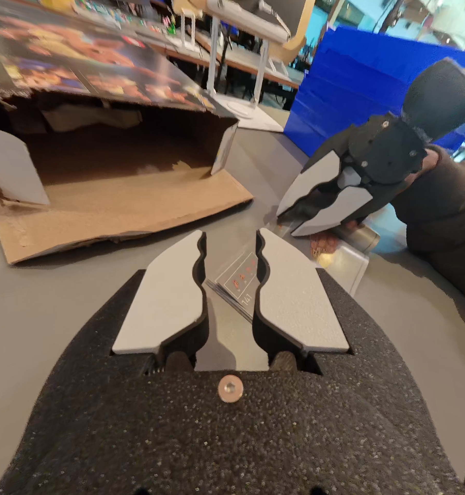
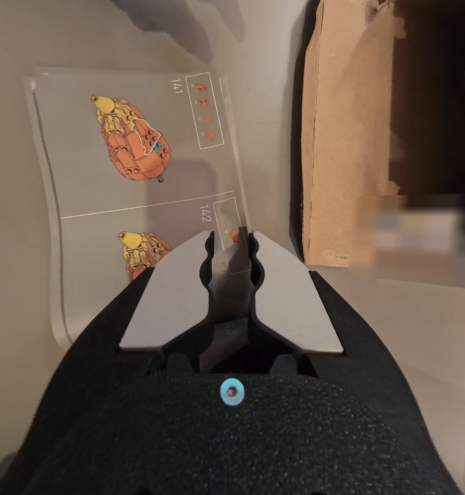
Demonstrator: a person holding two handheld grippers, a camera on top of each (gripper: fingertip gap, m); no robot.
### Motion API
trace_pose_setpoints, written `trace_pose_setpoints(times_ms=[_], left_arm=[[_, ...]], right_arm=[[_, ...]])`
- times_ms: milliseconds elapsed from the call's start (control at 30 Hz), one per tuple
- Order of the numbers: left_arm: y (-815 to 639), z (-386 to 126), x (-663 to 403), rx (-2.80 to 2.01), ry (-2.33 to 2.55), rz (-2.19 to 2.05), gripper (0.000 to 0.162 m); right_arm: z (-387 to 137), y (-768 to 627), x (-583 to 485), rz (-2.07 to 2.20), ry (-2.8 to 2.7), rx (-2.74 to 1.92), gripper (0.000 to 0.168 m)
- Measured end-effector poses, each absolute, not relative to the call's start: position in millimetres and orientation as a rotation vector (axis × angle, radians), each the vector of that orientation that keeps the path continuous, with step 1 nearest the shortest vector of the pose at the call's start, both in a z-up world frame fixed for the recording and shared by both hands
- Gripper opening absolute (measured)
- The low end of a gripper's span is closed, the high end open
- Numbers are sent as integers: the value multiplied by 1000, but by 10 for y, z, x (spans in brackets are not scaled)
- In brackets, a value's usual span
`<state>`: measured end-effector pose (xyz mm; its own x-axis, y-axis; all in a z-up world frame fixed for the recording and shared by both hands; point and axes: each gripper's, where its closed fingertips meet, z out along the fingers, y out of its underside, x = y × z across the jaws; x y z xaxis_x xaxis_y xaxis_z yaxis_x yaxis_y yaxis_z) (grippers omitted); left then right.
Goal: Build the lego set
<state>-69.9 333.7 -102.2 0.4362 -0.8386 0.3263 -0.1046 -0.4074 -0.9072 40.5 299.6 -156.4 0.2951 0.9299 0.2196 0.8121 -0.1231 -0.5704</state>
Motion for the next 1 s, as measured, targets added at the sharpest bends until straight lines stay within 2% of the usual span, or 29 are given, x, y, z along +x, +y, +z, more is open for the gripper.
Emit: trace_pose_setpoints(times_ms=[500,667,867,1000], left_arm=[[3147,-1336,-525,-1948,1101,-928,34],[3110,-1341,-517,-1949,1122,-953,24],[3095,-1293,-527,-1936,1095,-1028,0],[3091,-1264,-538,-1943,1052,-1086,0]], right_arm=[[-1494,2992,396,307,-1524,-1881,24],[-1486,3010,395,306,-1511,-1874,24],[-1467,3041,404,284,-1483,-1865,24],[-1344,3068,425,205,-1412,-1839,33]])
